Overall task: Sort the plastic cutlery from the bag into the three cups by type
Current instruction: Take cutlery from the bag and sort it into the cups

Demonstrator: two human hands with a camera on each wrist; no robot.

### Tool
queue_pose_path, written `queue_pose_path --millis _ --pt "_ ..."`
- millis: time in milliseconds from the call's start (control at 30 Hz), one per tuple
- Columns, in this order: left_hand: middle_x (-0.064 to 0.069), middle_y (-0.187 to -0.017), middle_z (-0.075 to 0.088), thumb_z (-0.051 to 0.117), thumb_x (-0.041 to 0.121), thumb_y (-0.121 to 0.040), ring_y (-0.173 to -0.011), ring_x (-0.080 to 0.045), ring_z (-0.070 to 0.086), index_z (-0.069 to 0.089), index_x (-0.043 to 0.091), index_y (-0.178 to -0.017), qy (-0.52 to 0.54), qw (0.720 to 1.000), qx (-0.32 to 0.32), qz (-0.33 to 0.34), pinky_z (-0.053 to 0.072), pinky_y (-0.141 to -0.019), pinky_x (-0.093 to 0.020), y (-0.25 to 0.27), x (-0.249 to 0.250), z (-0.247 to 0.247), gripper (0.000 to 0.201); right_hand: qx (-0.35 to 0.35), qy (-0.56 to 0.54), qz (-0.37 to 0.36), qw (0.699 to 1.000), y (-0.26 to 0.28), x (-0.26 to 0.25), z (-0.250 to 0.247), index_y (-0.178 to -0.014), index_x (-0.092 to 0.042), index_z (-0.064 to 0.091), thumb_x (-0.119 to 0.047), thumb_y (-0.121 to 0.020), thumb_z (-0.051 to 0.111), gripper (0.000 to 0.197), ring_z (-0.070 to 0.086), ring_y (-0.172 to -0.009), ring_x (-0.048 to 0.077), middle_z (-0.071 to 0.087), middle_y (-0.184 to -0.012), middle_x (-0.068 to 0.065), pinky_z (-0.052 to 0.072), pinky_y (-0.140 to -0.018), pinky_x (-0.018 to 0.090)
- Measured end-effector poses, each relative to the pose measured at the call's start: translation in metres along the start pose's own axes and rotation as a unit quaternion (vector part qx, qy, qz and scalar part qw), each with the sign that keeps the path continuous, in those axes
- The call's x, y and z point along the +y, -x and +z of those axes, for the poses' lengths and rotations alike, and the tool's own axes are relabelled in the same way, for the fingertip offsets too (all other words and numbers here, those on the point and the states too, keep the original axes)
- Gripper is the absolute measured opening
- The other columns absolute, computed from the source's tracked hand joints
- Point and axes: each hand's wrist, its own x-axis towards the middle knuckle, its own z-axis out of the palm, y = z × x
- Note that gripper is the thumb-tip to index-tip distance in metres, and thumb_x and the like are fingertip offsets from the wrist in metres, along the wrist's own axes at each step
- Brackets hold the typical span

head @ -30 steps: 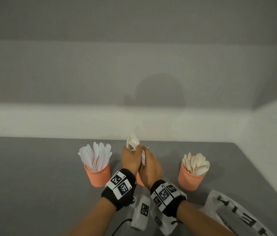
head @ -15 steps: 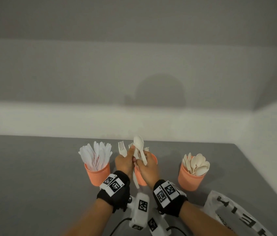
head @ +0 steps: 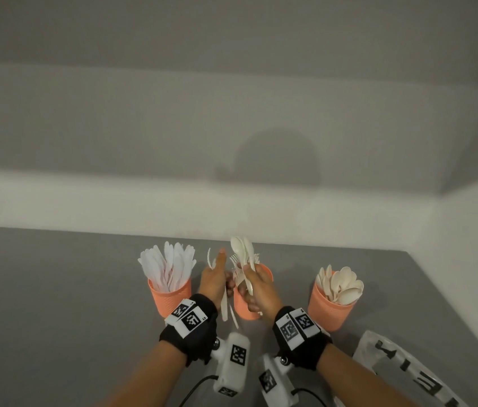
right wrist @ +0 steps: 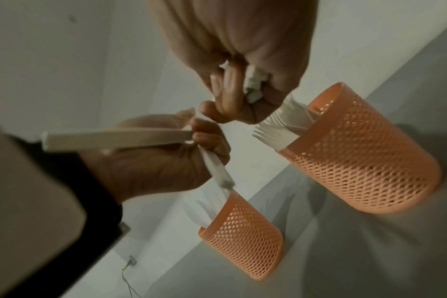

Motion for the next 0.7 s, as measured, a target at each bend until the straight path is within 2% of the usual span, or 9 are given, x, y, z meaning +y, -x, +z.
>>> queue_pose_path --millis 100,167,233,300,367,400,467,600,700 --pt "0.005 -0.035 0.034 0.054 0.033 -0.092 -0.032 -0.008 0.032 0.038 0.016 -0.053 0.005 1.000 -0.014 0.022 0.032 -0.039 -0.019 0.002 0.003 -0.006 0.045 0.008 -0.015 0.009 1.000 -0.001 -0.002 -0.006 -0.102 -0.018 0.058 -0.031 -0.101 0.033 0.028 0.028 -0.026 0.002 0.049 -0.055 0.005 0.018 -0.030 0.009" --pt "0.007 -0.036 0.034 0.054 0.029 -0.092 -0.031 -0.005 0.032 0.037 0.016 -0.058 0.027 0.999 -0.003 0.023 0.031 -0.037 -0.017 -0.002 0.002 -0.010 0.040 0.028 -0.004 0.000 1.000 -0.002 -0.004 -0.009 -0.100 -0.016 0.059 -0.027 -0.101 0.031 0.029 0.027 -0.027 0.004 0.051 -0.053 0.004 0.018 -0.030 0.011" --pt "0.006 -0.041 0.035 0.048 0.035 -0.095 -0.031 -0.006 0.036 0.043 0.015 -0.066 0.054 0.998 0.013 0.002 0.034 -0.038 -0.018 -0.004 0.001 -0.012 0.035 0.060 0.034 -0.015 0.997 -0.006 -0.001 -0.010 -0.097 -0.014 0.061 -0.023 -0.100 0.032 0.030 0.033 -0.035 0.008 0.051 -0.057 0.004 0.026 -0.034 0.017" --pt "0.004 -0.043 0.035 0.041 0.045 -0.095 -0.032 -0.008 0.040 0.050 0.012 -0.079 0.063 0.998 0.014 -0.026 0.038 -0.038 -0.020 -0.003 0.002 -0.012 0.038 0.096 0.097 -0.046 0.990 -0.010 0.003 -0.010 -0.099 -0.009 0.060 -0.023 -0.099 0.035 0.029 0.049 -0.054 0.015 0.056 -0.071 0.007 0.045 -0.053 0.029" --pt "0.002 -0.046 0.032 0.033 0.053 -0.094 -0.033 -0.009 0.039 0.054 0.008 -0.089 0.047 0.998 0.012 -0.042 0.037 -0.040 -0.021 -0.002 0.002 -0.011 0.050 0.127 0.168 -0.076 0.975 -0.009 0.005 -0.011 -0.104 -0.009 0.057 -0.025 -0.099 0.038 0.026 0.059 -0.080 0.023 0.060 -0.087 0.006 0.049 -0.080 0.041" --pt "0.002 -0.048 0.030 0.029 0.055 -0.094 -0.032 -0.007 0.036 0.054 0.007 -0.091 0.041 0.998 0.012 -0.040 0.034 -0.038 -0.020 -0.002 0.002 -0.010 0.054 0.138 0.195 -0.091 0.967 -0.008 0.004 -0.012 -0.107 -0.009 0.056 -0.025 -0.098 0.038 0.025 0.059 -0.087 0.024 0.060 -0.091 0.005 0.048 -0.085 0.041" --pt "0.005 -0.046 0.028 0.029 0.055 -0.095 -0.028 -0.004 0.029 0.054 0.008 -0.089 0.031 0.999 0.006 -0.024 0.027 -0.034 -0.016 0.000 0.003 -0.005 0.053 0.155 0.225 -0.126 0.954 -0.004 0.005 -0.013 -0.109 -0.007 0.053 -0.024 -0.098 0.040 0.024 0.059 -0.088 0.025 0.059 -0.091 0.004 0.048 -0.082 0.041" --pt "0.008 -0.031 0.039 0.056 0.030 -0.091 -0.026 -0.002 0.035 0.048 0.013 -0.062 0.028 0.999 -0.025 0.026 0.028 -0.033 -0.014 0.007 0.009 0.014 0.034 0.160 0.229 -0.151 0.948 -0.001 0.006 -0.011 -0.108 -0.009 0.049 -0.026 -0.097 0.044 0.020 0.062 -0.085 0.025 0.059 -0.082 -0.002 0.050 -0.076 0.039" --pt "0.005 -0.048 0.055 0.064 0.018 -0.086 -0.041 -0.005 0.053 0.055 0.010 -0.069 0.010 0.998 -0.013 0.061 0.038 -0.037 -0.013 0.006 0.009 0.026 0.021 0.147 0.241 -0.154 0.947 0.001 0.007 -0.009 -0.101 -0.016 0.044 -0.029 -0.098 0.040 0.014 0.061 -0.080 0.023 0.056 -0.078 -0.005 0.049 -0.072 0.037"
